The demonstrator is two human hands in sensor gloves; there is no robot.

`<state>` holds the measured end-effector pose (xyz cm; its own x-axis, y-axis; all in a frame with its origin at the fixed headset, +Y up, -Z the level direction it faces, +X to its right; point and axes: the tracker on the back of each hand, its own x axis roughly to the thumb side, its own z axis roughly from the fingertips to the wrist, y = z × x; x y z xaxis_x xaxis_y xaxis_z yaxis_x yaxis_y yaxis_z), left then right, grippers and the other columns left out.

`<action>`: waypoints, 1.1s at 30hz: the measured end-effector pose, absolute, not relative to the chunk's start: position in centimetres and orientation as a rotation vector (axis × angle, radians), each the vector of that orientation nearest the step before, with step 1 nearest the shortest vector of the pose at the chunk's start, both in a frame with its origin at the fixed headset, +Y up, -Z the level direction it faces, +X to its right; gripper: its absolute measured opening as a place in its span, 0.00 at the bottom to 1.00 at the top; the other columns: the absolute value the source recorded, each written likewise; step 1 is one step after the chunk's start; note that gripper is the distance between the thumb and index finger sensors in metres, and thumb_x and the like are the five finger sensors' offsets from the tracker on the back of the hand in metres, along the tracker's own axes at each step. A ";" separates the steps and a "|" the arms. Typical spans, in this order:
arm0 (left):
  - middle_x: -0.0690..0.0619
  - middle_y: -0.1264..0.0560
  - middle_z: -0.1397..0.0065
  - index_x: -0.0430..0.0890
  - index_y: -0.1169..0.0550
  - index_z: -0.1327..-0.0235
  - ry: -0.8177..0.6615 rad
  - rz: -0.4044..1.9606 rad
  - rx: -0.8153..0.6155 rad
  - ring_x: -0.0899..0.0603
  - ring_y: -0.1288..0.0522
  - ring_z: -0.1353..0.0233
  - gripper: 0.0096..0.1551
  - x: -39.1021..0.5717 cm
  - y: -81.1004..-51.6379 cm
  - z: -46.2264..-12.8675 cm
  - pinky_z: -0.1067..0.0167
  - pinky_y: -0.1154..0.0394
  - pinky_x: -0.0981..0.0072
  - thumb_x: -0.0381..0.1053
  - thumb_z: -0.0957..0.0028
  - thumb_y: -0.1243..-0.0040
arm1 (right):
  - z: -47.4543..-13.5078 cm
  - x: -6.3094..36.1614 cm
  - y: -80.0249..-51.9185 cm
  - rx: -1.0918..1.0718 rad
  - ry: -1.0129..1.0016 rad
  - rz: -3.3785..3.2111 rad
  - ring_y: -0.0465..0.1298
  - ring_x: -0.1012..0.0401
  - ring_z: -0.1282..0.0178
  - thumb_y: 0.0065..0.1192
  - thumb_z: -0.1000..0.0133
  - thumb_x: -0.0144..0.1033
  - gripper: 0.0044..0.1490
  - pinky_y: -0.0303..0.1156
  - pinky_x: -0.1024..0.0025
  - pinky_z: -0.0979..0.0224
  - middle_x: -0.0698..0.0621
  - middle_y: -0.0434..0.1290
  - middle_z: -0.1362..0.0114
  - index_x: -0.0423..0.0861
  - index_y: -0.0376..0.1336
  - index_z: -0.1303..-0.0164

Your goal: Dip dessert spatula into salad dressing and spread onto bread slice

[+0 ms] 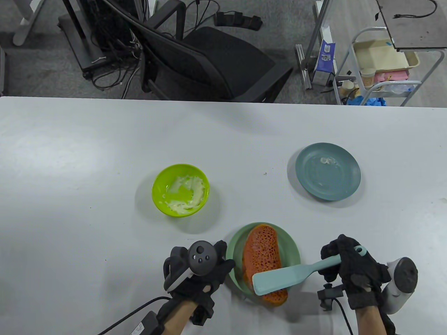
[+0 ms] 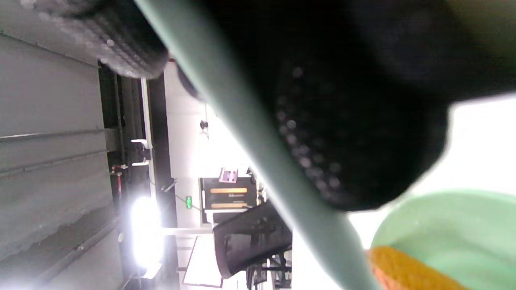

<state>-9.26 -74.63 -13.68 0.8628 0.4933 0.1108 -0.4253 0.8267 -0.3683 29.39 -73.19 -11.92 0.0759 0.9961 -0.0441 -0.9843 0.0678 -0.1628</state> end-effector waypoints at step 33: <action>0.60 0.17 0.50 0.41 0.30 0.27 -0.204 0.492 -0.346 0.58 0.14 0.61 0.37 -9.2 -74.6 -13.7 0.62 0.17 0.68 0.61 0.42 0.37 | -11.0 33.5 -71.3 -0.308 -0.266 1.580 0.82 0.48 0.87 0.56 0.46 0.51 0.25 0.79 0.65 0.88 0.39 0.82 0.67 0.41 0.75 0.71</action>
<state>-9.25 -74.63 -13.66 0.8627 0.4941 0.1079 -0.4260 0.8250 -0.3714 33.52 -71.26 -10.99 -0.0230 0.9993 -0.0311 -0.9338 -0.0326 -0.3562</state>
